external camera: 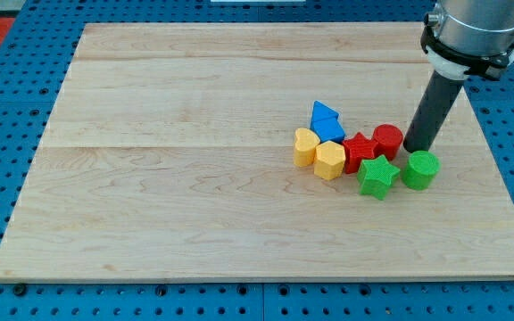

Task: Move the green circle into the red circle

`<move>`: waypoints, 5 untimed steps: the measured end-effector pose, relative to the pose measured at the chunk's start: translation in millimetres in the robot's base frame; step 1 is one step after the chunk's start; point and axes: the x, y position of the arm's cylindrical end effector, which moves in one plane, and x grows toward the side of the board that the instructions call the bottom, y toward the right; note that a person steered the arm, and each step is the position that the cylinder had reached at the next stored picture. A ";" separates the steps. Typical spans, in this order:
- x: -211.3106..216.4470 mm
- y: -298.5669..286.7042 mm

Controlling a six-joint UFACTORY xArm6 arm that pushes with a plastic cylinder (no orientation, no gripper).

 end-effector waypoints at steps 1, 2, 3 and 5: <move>-3.8 -11.0; -6.3 -29.9; -7.1 -36.2; -9.6 -20.5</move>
